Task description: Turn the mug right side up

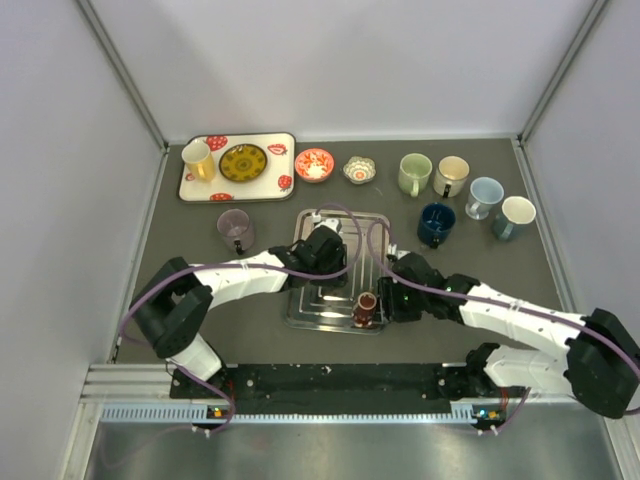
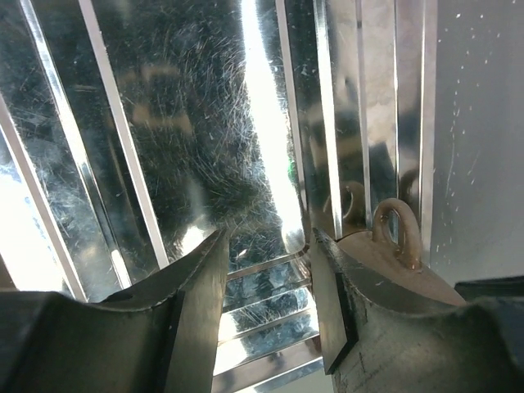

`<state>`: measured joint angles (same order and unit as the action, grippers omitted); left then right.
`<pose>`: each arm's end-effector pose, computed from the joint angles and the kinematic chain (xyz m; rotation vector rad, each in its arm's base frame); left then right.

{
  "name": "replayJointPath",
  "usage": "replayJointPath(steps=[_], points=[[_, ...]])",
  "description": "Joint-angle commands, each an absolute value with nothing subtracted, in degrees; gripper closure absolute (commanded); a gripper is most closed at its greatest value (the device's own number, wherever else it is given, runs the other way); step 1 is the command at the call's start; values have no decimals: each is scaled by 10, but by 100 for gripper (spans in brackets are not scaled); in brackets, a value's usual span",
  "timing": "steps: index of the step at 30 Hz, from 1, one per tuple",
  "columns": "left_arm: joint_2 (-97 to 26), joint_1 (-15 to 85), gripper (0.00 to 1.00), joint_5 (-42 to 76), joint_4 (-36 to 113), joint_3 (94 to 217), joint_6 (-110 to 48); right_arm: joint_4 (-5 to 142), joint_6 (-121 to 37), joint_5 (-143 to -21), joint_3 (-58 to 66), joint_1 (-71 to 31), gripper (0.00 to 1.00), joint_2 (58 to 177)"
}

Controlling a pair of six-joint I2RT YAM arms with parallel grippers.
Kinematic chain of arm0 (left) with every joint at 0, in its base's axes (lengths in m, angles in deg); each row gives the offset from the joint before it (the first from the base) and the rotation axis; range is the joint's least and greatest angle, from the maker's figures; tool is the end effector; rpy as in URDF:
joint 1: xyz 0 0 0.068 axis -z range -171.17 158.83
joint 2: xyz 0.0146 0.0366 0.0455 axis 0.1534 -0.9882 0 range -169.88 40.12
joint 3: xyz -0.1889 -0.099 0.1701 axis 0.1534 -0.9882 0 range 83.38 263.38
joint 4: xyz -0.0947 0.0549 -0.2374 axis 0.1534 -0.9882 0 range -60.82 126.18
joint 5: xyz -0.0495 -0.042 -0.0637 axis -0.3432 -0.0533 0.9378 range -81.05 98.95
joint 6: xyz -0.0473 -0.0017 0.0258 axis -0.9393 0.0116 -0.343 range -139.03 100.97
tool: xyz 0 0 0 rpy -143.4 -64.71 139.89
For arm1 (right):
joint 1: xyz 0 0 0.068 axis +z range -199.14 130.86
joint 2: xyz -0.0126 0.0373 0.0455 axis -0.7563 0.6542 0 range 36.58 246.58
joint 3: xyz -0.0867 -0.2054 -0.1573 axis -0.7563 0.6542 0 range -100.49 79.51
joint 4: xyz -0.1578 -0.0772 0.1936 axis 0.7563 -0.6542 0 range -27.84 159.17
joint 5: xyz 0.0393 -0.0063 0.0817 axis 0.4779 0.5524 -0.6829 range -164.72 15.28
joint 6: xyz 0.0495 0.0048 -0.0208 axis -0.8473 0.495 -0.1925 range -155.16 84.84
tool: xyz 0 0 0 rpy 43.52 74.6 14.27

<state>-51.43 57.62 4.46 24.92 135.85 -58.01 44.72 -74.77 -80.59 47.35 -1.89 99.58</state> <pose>0.2162 -0.2427 0.1852 0.1811 2.5272 -0.5617 0.1354 0.1520 0.1848 -0.2221 2.6806 0.6780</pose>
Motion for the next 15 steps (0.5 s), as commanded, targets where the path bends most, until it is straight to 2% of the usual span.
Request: replayJointPath(steps=[1,15], points=[[-503,578,51,50,275,1359,-581,475,-737,-754,442,-16,48,1029],[-497,579,52,65,287,1327,-590,529,-717,-745,393,-52,48,1115]])
